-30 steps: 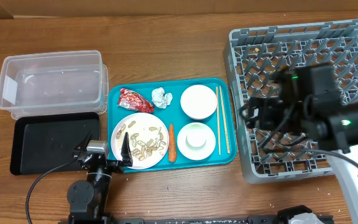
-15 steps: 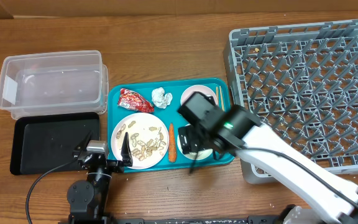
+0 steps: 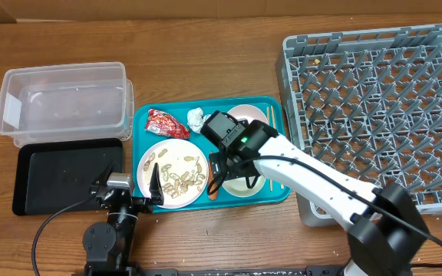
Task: Sort waste into correct bins and load items into the dishwasher
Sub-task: 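Move the right gripper over the white cup and grasp it, then carry the white cup into the dish rack and release it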
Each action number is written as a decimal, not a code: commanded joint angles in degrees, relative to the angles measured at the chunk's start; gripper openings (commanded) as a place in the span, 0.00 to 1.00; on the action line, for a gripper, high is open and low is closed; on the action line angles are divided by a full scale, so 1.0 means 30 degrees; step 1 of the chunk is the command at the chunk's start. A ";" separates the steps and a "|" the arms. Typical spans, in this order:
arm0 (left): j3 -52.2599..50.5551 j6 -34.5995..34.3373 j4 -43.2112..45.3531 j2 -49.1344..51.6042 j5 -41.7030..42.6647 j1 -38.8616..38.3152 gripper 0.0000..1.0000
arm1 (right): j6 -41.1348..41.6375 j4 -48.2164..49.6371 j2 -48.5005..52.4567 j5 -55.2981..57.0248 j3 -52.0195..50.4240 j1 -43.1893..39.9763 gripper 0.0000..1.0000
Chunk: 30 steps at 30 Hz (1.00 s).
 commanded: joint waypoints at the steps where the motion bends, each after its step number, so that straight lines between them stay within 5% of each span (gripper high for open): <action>1: -0.0131 0.0364 0.0066 -0.0168 0.0007 0.0102 1.00 | -0.0685 0.0554 0.0080 -0.1399 -0.0481 -0.0321 0.94; 11: -0.0131 0.0364 0.0066 -0.0168 0.0007 0.0102 1.00 | 0.0095 0.0277 0.0080 -0.1253 -0.0481 -0.0678 0.70; 30: -0.0131 0.0364 0.0066 -0.0168 0.0007 0.0102 1.00 | 0.0678 -0.3104 -0.3439 0.0561 0.3322 -0.1086 0.62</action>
